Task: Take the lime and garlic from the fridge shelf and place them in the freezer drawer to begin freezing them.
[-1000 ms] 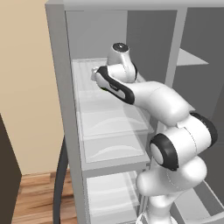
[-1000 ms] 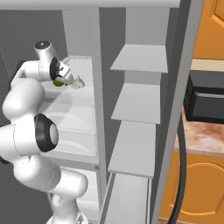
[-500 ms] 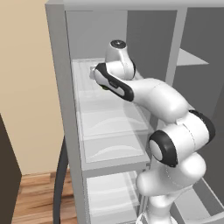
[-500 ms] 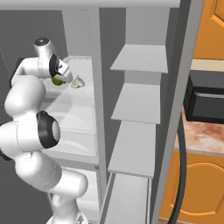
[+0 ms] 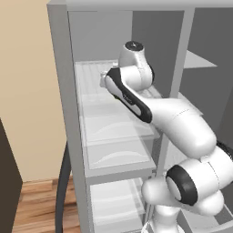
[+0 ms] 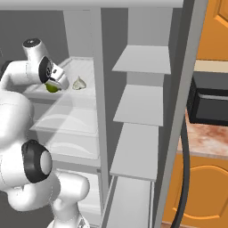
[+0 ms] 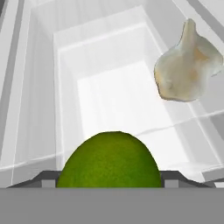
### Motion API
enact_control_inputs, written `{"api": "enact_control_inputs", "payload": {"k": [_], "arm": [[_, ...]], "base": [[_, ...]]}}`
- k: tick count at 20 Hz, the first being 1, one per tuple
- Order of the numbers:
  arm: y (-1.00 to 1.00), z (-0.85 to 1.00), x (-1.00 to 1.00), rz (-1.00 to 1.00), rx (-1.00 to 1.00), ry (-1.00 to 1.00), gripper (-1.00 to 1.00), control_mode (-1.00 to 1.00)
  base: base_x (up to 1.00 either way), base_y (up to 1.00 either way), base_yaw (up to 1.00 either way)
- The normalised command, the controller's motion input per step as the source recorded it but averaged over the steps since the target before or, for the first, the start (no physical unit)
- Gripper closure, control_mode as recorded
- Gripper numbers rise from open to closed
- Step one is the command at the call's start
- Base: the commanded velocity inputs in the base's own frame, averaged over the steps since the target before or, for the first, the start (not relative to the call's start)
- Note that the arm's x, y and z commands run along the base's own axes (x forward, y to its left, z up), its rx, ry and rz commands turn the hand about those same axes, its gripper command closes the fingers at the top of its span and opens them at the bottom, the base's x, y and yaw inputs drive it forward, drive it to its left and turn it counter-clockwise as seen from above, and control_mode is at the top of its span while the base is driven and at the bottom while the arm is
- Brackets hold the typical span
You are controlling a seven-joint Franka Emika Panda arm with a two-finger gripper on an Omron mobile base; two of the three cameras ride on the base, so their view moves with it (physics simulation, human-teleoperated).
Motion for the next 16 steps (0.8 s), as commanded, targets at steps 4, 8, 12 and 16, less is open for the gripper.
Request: {"api": "enact_control_inputs", "payload": {"k": [4, 8, 12, 16], "arm": [[-0.30, 0.10, -1.00, 0.00, 0.01, -0.04, 1.00, -1.00], [-0.35, 0.02, -1.00, 0.00, 0.00, 0.00, 1.00, -1.00], [-0.51, 0.00, -1.00, 0.00, 0.00, 0.00, 1.00, -1.00], [-0.67, 0.00, -1.00, 0.00, 0.00, 0.00, 1.00, -1.00]], "base": [[0.00, 0.00, 0.00], [0.00, 0.00, 0.00], [0.00, 0.00, 0.00], [0.00, 0.00, 0.00]]}}
